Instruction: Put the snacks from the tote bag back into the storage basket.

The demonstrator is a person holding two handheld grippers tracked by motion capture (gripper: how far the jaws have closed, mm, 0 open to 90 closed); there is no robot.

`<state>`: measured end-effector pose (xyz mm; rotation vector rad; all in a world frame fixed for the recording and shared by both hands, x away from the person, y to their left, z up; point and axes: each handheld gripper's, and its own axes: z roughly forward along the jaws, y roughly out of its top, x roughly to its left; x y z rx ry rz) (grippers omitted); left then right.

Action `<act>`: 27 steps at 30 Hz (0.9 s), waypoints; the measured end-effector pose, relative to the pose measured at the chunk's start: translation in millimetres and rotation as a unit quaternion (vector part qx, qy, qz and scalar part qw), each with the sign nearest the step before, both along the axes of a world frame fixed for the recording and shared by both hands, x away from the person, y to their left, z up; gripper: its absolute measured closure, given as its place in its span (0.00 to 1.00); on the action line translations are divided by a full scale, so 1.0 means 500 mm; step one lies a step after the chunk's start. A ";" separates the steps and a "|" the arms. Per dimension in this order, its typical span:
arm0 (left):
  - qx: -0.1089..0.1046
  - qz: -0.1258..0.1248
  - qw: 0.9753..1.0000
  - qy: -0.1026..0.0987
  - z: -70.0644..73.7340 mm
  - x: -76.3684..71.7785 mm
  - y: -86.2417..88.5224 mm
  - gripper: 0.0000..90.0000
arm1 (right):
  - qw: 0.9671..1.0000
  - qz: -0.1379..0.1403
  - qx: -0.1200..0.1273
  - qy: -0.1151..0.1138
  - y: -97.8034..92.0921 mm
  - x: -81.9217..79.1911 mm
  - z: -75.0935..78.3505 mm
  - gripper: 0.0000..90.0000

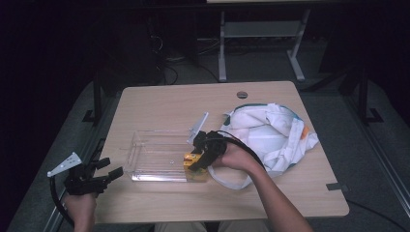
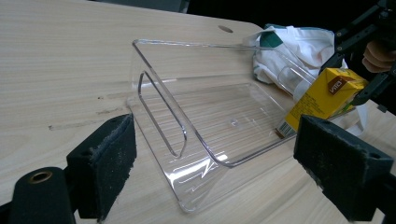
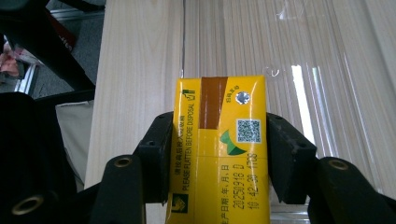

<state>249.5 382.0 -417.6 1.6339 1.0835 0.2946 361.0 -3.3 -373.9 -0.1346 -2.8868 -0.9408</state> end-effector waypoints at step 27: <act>0.000 0.001 1.000 0.001 -0.001 0.000 -0.001 0.14 | 0.999 -0.018 0.028 0.012 -0.014 0.003 0.013 0.46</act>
